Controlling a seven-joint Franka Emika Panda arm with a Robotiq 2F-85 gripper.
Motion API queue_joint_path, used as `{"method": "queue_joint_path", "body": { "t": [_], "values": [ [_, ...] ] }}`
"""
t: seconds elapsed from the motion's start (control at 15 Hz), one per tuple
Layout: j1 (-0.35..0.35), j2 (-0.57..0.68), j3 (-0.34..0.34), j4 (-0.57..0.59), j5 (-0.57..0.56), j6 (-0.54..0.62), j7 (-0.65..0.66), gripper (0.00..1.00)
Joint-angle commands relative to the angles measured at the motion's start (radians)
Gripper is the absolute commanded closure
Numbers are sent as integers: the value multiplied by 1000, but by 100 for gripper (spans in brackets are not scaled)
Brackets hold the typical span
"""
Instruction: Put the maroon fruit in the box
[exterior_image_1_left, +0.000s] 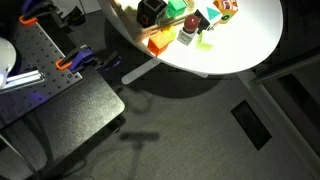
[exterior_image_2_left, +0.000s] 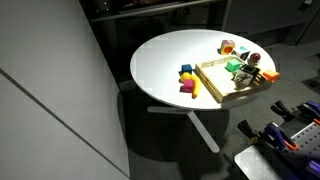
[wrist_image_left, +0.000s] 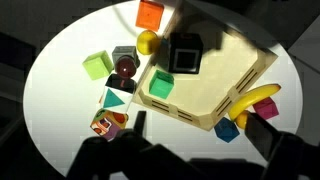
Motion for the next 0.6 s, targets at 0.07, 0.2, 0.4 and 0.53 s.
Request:
{"method": "queue_joint_path", "body": {
  "t": [0.07, 0.2, 0.4, 0.53],
  "values": [
    [-29, 4, 27, 3, 18, -2, -13, 0],
    [-29, 4, 27, 3, 18, -2, -13, 0],
    [-22, 21, 29, 22, 24, -10, -15, 0],
    [-15, 57, 41, 54, 28, -15, -9, 0]
  ]
}}
